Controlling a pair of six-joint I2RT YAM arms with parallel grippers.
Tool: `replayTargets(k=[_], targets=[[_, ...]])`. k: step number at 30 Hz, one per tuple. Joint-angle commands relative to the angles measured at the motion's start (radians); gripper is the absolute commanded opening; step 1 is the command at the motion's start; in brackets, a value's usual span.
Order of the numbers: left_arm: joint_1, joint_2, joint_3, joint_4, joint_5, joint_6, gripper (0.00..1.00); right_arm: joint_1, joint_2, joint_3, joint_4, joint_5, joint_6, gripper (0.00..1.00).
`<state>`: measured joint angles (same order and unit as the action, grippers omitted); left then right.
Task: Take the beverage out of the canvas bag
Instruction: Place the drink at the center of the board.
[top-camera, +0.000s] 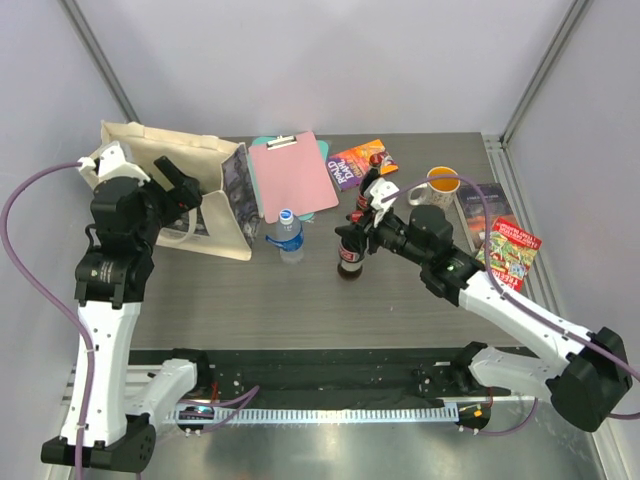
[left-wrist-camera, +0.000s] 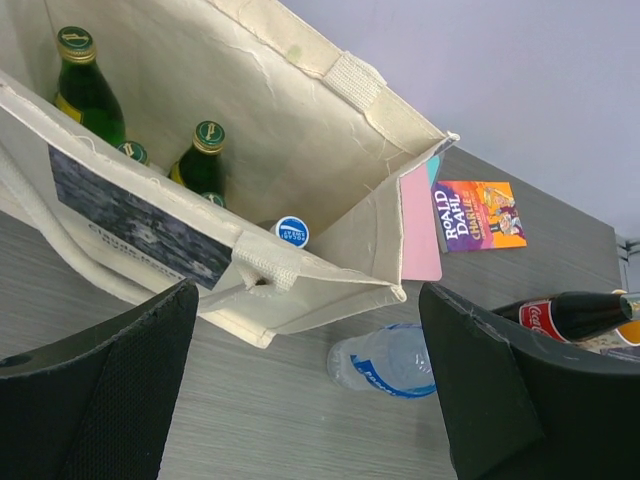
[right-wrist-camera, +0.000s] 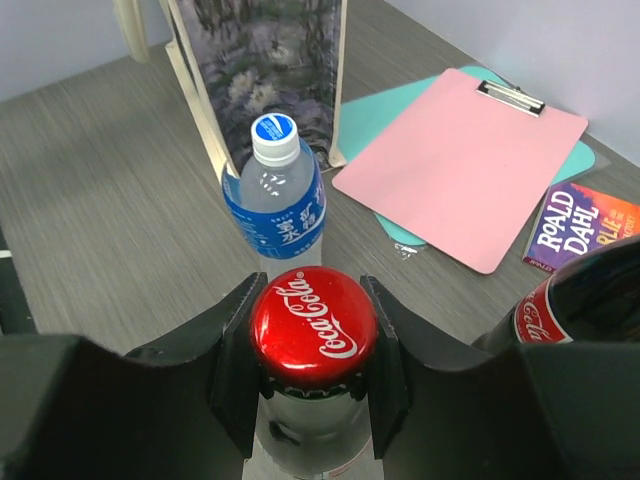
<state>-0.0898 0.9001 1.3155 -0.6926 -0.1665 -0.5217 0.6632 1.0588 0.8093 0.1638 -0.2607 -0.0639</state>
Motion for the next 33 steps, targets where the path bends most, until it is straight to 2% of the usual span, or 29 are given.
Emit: replayTargets(k=[1, 10, 15, 20, 23, 26, 30, 33], targets=[[-0.002, -0.013, -0.004, 0.024, 0.009, -0.023, 0.91, -0.008, 0.024, -0.008, 0.428, 0.041, -0.037, 0.01], [-0.001, -0.023, 0.001, 0.03, -0.024, -0.05, 0.96, -0.024, 0.184, -0.027, 0.598, 0.023, -0.079, 0.01], [-0.002, -0.009, 0.021, 0.03, -0.024, -0.057, 0.99, -0.025, 0.237, -0.009, 0.614, 0.006, -0.083, 0.02], [-0.002, 0.014, 0.05, 0.03, -0.011, -0.061, 1.0, -0.028, 0.274, -0.016, 0.618, -0.006, -0.076, 0.08], [-0.001, 0.033, 0.065, 0.034, -0.002, -0.06, 1.0, -0.027, 0.28, -0.022, 0.62, -0.005, -0.08, 0.17], [-0.002, 0.052, 0.076, 0.034, 0.008, -0.061, 1.0, -0.03, 0.28, -0.03, 0.617, -0.002, -0.082, 0.3], [-0.002, 0.083, 0.1, 0.036, 0.018, -0.055, 1.0, -0.028, 0.277, -0.036, 0.603, 0.008, -0.076, 0.53], [-0.002, 0.118, 0.129, 0.03, 0.03, -0.041, 1.0, -0.031, 0.271, -0.038, 0.594, 0.015, -0.074, 0.63]])
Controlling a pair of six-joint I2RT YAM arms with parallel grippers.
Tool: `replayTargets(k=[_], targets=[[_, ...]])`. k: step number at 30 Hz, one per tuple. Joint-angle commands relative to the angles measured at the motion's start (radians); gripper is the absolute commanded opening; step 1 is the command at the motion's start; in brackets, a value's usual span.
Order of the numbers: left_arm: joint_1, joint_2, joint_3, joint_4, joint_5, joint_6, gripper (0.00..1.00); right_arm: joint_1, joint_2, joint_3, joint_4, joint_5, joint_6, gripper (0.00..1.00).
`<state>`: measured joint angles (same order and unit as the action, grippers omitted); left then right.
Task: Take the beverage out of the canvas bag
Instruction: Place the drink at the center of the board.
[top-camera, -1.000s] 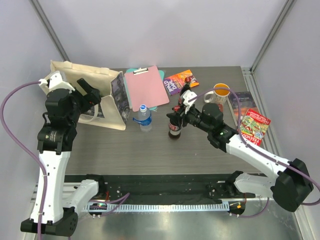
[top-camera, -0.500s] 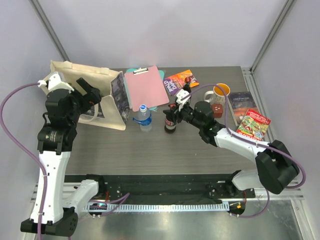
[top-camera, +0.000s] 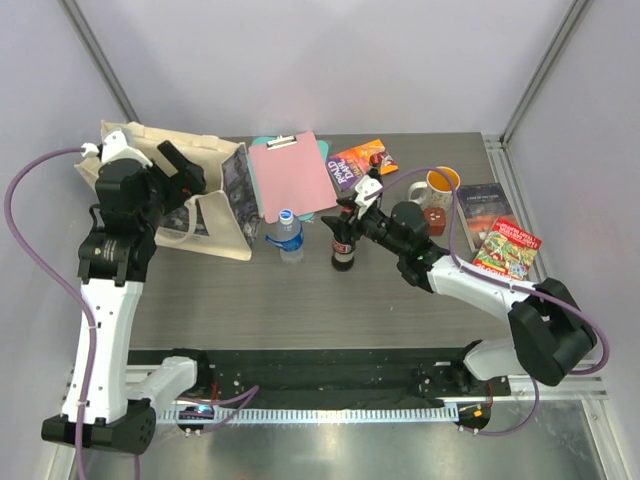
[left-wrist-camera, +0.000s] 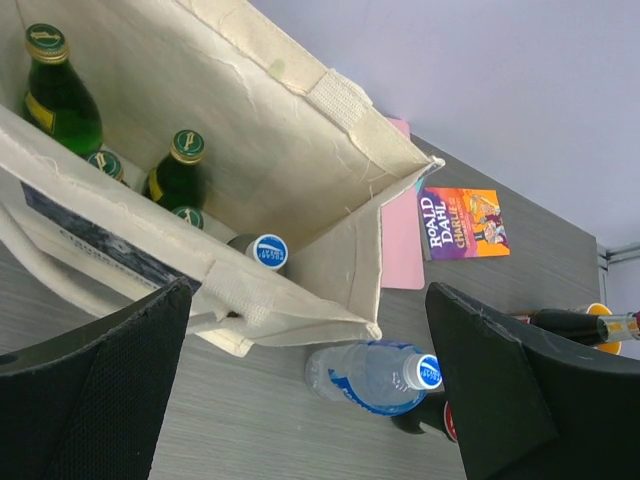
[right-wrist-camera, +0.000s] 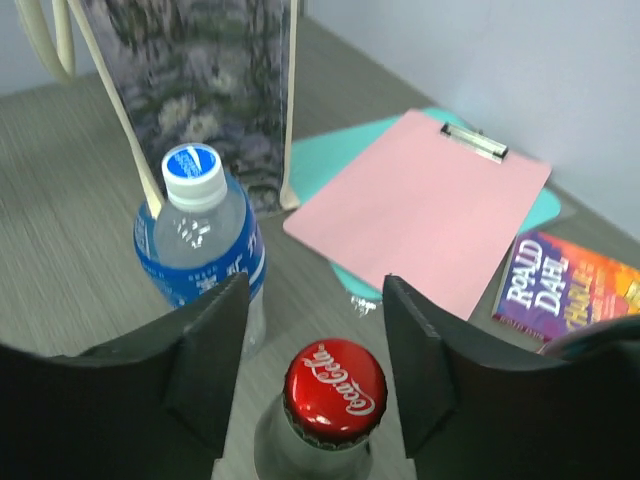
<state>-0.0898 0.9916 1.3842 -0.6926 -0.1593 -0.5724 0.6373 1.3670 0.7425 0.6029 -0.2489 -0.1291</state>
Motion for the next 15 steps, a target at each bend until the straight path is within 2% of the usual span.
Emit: replayTargets(k=[1, 8, 15], targets=[[-0.002, 0.047, 0.071, 0.024, 0.026, 0.012, 1.0, -0.005, -0.039, 0.028, 0.153, 0.005, -0.007, 0.65], [-0.002, 0.14, 0.137, -0.01, 0.026, 0.035, 1.0, -0.01, -0.097, 0.043, 0.095, -0.012, -0.004, 0.8], [-0.001, 0.257, 0.223, -0.085, -0.025, 0.094, 1.0, -0.011, -0.184, 0.119, -0.043, -0.105, -0.047, 0.87]])
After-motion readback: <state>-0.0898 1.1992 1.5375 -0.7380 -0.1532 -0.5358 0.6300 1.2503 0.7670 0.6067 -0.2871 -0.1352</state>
